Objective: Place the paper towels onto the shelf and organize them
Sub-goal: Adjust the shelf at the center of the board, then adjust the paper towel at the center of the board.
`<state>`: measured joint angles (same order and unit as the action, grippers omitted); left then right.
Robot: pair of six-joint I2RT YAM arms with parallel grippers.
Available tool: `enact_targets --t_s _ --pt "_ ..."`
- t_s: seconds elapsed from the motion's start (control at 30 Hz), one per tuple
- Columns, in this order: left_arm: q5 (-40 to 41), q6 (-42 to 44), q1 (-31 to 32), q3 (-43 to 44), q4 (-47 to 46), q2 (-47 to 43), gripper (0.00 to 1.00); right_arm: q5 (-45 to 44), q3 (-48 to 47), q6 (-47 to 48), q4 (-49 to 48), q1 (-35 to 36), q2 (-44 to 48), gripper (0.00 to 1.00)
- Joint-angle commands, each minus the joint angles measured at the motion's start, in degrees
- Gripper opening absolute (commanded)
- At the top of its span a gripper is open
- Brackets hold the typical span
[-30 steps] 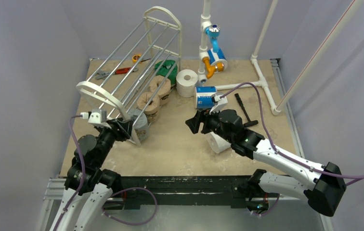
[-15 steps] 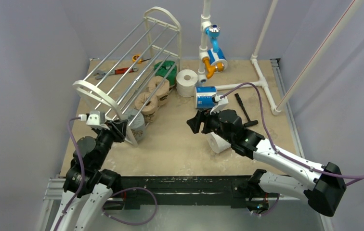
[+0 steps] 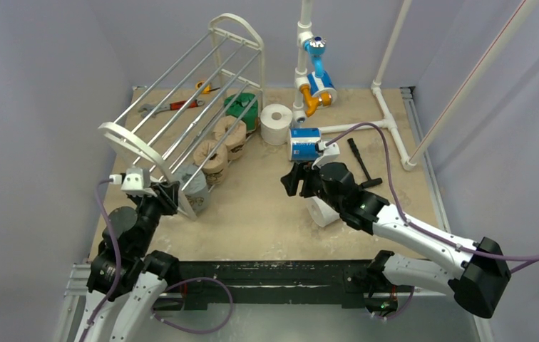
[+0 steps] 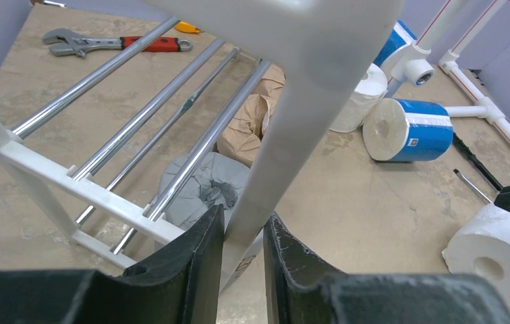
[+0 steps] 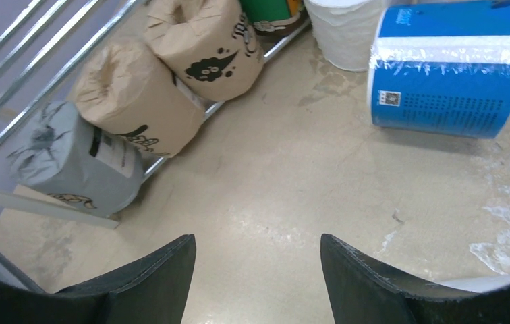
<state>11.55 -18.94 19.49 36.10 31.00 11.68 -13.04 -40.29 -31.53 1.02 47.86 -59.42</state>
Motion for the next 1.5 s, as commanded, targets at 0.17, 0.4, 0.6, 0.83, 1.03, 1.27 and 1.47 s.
enact_targets --t_s 0.17,0.4,0.6,0.83,1.03,1.27,1.47 --pt "6.11 1.89 -0.33 3.73 4.26 -3.88 0.21 -7.66 -3.64 -2.72 3.44 -0.17 -1.57 0.69" --pt "6.92 -0.34 -0.33 6.33 7.28 -2.9 0.64 -12.52 -6.8 -3.24 7.1 -0.2 -3.11 0.7" --pt "13.9 -5.04 -0.33 13.45 19.08 -1.29 0.8 -16.55 -12.34 -6.13 15.0 -4.02 -6.96 0.72" --pt "14.92 -8.66 -0.33 17.37 26.7 -3.12 0.85 -15.04 -12.51 -7.9 20.37 -13.66 -4.88 0.72" --pt "11.4 -11.13 -0.33 14.71 25.53 -5.4 0.85 -12.83 -9.69 -9.73 27.18 -17.48 1.78 0.74" --pt "6.47 -13.03 -0.31 11.53 23.99 -5.85 0.85 -8.97 -4.3 -13.5 32.98 -19.05 7.92 0.74" --pt "3.51 -13.34 -0.35 10.08 22.47 -6.0 0.85 1.31 1.46 -13.33 30.21 -19.03 8.44 0.75"
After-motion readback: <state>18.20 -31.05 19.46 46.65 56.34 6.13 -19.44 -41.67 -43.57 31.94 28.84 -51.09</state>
